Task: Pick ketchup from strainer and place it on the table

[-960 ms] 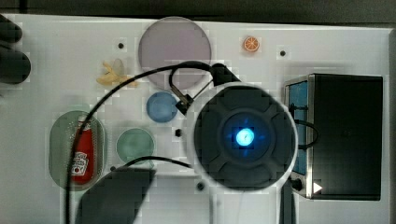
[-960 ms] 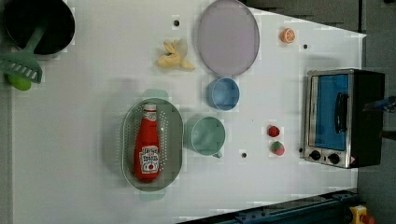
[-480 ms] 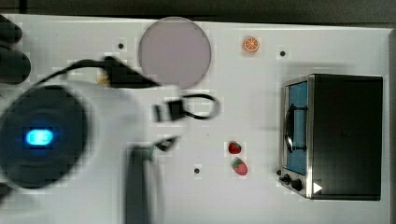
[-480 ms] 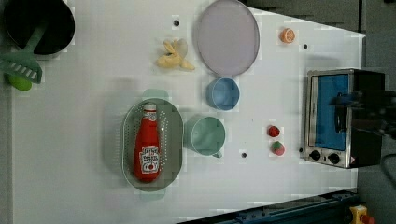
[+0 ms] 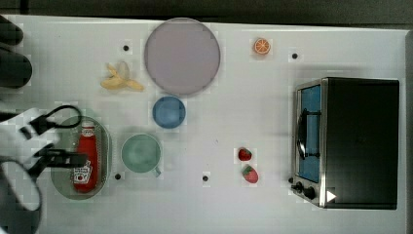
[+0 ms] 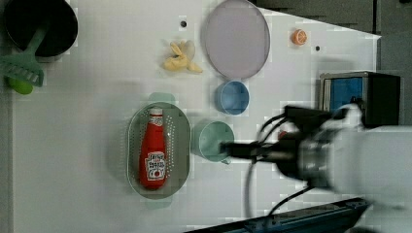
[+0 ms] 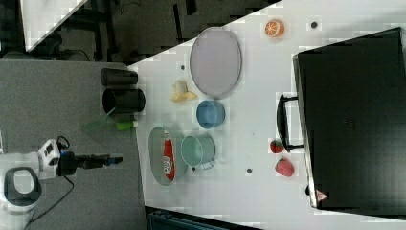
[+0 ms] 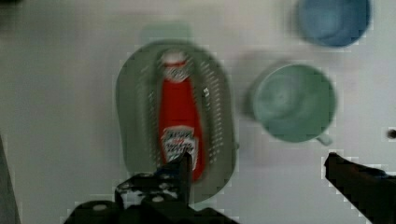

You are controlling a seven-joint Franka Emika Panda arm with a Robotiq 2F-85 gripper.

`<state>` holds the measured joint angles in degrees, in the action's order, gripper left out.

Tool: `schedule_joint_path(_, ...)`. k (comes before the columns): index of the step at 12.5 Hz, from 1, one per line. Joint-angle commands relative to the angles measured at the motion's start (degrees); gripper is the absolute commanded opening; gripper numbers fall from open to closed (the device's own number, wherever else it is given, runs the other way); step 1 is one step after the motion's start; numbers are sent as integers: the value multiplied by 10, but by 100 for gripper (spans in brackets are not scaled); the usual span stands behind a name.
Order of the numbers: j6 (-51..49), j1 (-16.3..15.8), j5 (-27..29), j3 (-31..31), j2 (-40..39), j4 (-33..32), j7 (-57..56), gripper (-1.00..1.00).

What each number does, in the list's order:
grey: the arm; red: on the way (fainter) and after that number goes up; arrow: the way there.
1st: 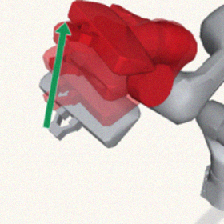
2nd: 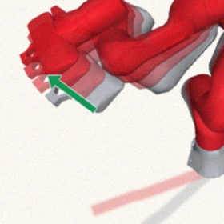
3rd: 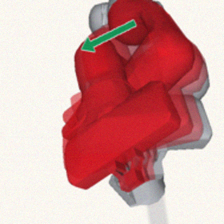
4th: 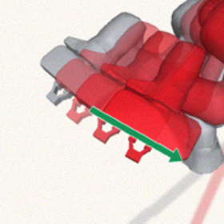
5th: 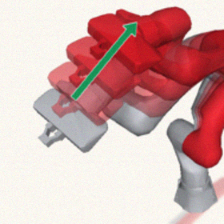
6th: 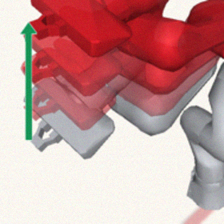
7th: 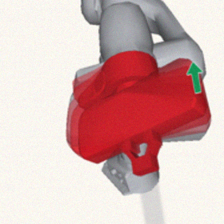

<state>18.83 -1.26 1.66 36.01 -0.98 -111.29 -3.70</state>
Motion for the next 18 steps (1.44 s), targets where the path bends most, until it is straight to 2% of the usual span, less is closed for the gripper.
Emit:
schedule_joint_path(1, 36, 5, -4, 36, -19, -6, 0, 100)
schedule_joint_path(4, 111, -4, -29, 58, -68, -53, 61, 100)
schedule_joint_path(9, 266, -22, -112, 58, -155, -126, 137, 100)
schedule_joint_path(15, 357, -29, -209, 41, -262, -133, 205, 100)
schedule_joint_path(18, 373, -36, -253, 29, -298, -129, 245, 100)
